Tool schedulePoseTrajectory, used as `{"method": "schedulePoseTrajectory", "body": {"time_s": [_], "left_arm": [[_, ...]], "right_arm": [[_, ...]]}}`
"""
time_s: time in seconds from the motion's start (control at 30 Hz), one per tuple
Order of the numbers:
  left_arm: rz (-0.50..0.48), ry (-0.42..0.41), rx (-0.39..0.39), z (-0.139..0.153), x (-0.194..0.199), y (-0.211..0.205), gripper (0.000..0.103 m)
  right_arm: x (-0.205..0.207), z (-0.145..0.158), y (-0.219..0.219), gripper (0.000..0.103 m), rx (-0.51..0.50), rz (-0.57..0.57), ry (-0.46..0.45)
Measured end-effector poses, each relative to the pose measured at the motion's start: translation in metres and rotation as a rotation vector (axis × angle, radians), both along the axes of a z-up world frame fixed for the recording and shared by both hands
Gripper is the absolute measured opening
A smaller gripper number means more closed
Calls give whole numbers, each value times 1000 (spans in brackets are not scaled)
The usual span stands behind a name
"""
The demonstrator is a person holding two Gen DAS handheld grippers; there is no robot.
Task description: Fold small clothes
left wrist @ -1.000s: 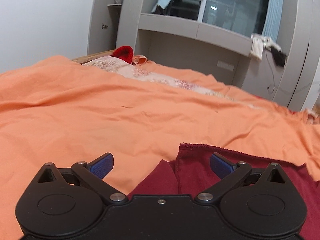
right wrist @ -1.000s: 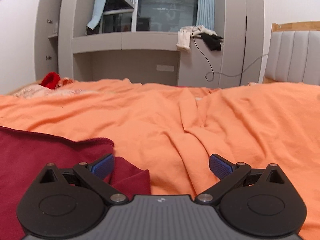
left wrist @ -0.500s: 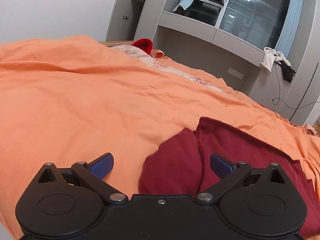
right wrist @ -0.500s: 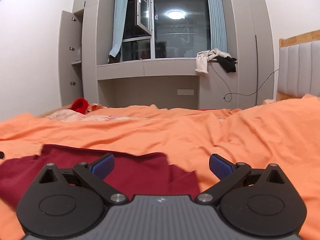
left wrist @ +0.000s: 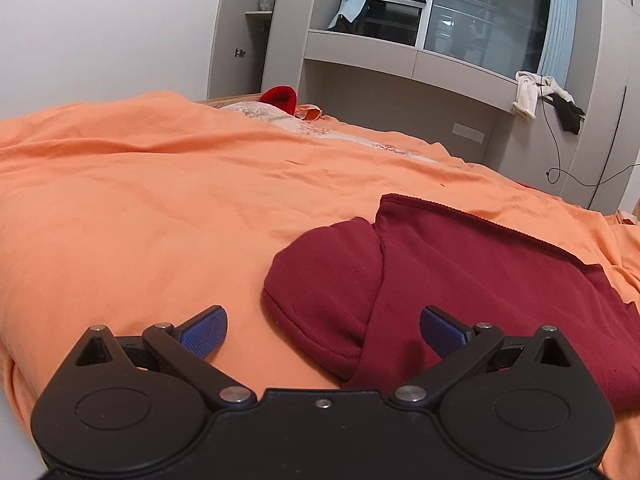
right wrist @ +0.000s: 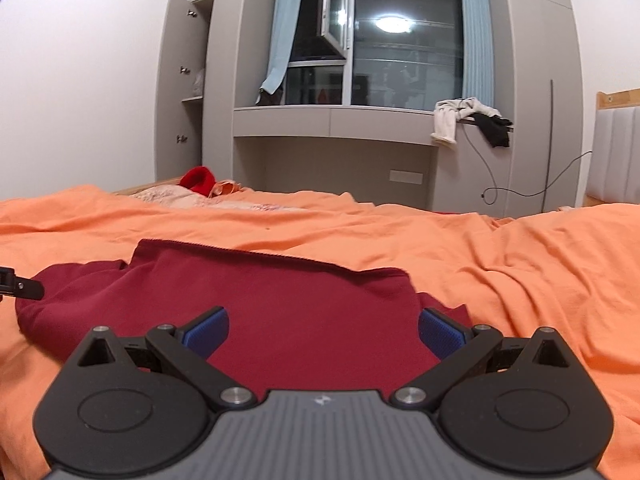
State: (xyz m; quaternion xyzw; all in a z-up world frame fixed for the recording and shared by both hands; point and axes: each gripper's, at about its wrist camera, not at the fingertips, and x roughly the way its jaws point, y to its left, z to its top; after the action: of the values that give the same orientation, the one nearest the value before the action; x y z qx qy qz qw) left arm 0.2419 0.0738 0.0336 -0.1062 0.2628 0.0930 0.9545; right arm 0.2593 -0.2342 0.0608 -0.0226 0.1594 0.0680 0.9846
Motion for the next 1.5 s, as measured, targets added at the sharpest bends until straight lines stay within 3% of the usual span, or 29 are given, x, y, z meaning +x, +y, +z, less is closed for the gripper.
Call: {"method": "schedulePoseTrajectory", "body": {"time_s": [0.27,0.83,1.1,1.5], "left_arm": [[0,-35,-32,-1,-6,2,102],[-21,-11,-53,-4,0,6,102],[-142,5,-216,-11,4,10,102],[-196,56,-305,-23,17,2,102]], "right_arm": [[4,-14,31,103,-53,64,4],[7,-39,64,103,-146,124,68],[9,-39,57,103,-125,132,85],[11,-39,49,103,-89,133,102]]}}
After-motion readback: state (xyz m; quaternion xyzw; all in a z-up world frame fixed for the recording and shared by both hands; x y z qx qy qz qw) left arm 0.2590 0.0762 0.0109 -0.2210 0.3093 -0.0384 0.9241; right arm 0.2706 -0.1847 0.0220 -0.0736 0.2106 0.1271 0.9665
